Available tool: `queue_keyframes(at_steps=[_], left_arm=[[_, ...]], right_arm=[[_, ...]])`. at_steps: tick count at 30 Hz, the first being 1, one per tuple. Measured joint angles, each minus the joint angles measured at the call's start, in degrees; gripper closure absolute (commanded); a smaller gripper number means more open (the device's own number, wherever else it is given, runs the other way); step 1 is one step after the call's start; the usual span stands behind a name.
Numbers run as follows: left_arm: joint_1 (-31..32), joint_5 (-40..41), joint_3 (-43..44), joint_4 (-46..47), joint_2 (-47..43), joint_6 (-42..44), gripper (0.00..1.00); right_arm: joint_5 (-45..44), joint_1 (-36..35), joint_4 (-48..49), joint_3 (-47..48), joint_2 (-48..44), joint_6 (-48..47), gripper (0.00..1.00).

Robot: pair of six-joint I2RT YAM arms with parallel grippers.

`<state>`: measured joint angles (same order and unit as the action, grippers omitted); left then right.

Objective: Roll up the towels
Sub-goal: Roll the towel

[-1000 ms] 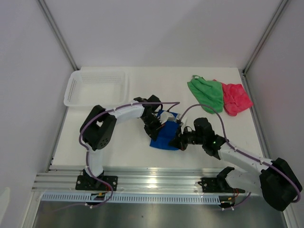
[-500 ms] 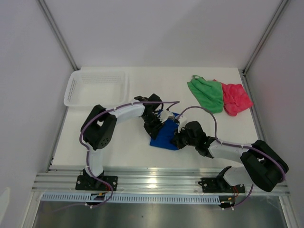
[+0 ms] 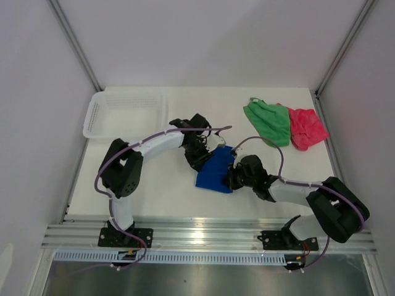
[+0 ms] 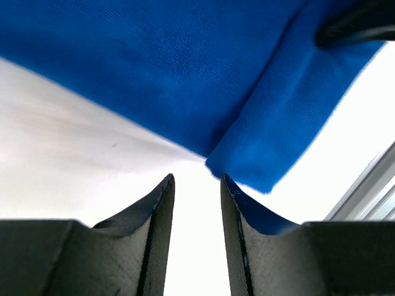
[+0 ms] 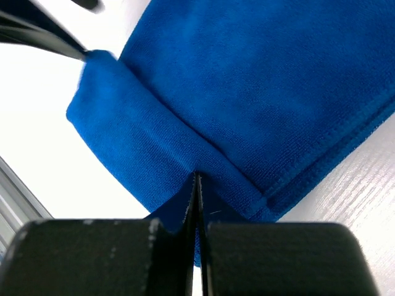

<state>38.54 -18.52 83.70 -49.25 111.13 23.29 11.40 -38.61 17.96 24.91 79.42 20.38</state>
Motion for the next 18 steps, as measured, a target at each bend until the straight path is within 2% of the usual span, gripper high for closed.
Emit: queue_keyframes(at_steps=[4,9,14,18], left_arm=[[0.0,-0.3,-2.1,1.5,-7.0,4.3,0.58],[3.5,1.1,-14.3,7.3,-20.4,13.5,0.57],[12.3,4.1,-24.3,12.8,-22.2,21.6,0.56],[14.5,7.1,-28.4,17.1,-21.6,25.4,0.56]], right_arm=[[0.2,0.6,0.2,0.2,0.5,1.0,1.00],[0.5,0.9,0.3,0.2,0.6,1.7,1.00],[0.7,1.1,0.5,0.2,0.7,2.1,1.00],[1.0,1.4,0.7,0.2,0.8,2.2,1.00]])
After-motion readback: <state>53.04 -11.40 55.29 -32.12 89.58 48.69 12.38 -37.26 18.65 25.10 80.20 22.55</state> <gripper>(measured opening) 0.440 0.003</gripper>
